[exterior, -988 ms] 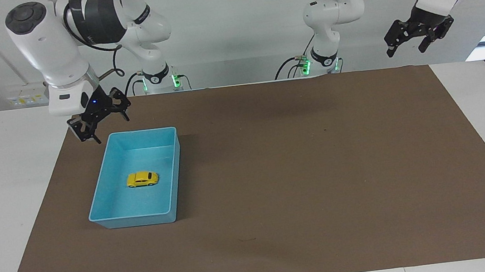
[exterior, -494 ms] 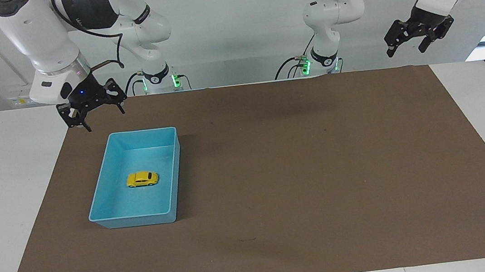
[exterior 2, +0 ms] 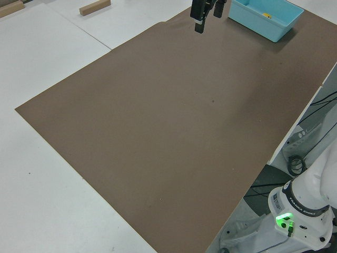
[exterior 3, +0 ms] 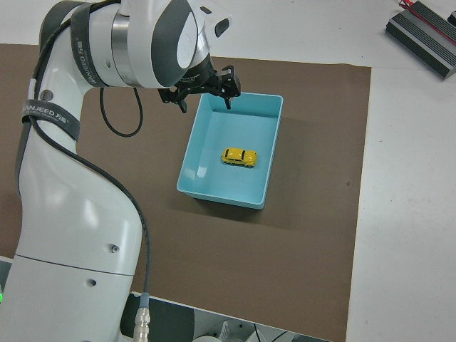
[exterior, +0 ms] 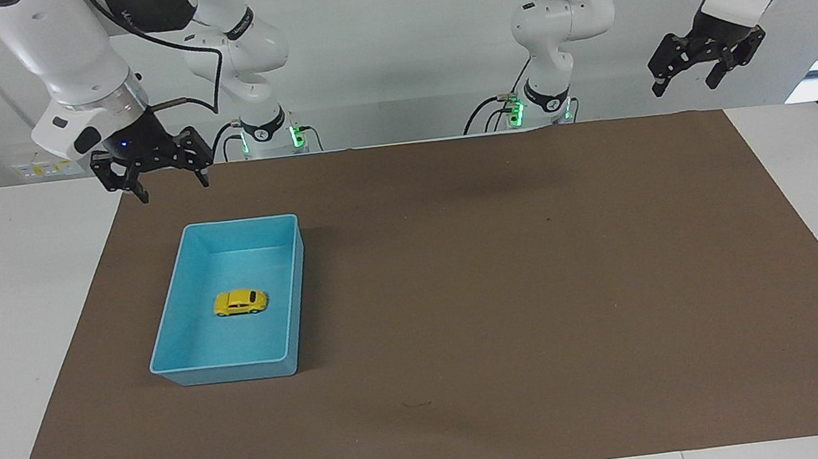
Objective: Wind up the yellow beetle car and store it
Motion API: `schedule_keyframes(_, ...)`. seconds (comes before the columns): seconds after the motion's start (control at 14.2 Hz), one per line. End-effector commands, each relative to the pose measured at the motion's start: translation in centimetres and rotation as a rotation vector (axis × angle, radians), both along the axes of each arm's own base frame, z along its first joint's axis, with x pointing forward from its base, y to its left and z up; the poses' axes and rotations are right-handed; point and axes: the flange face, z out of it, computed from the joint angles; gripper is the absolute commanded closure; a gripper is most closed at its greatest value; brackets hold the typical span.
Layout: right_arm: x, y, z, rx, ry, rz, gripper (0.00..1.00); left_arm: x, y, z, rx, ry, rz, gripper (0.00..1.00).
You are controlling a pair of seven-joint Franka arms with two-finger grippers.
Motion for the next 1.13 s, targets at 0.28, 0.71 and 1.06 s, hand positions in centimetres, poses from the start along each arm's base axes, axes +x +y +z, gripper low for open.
schedule_keyframes(0.28,-0.8,-2.3,1.5,0.024,0.01,-0.149,0.0,-0.5,0.2,0.2,-0.006,0.0,-0.005,0.0)
schedule_keyframes(0.71,-1.6,-2.6,3.0,0.027,-0.034,-0.154,0.0,-0.5,0.2,0.2,-0.006,0.0,-0.005,0.0)
schedule_keyframes(1.06,-1.8,-2.7,3.2,0.023,-0.044,-0.156,0.0,-0.5,0.2,0.2,-0.006,0.001,-0.007,0.0)
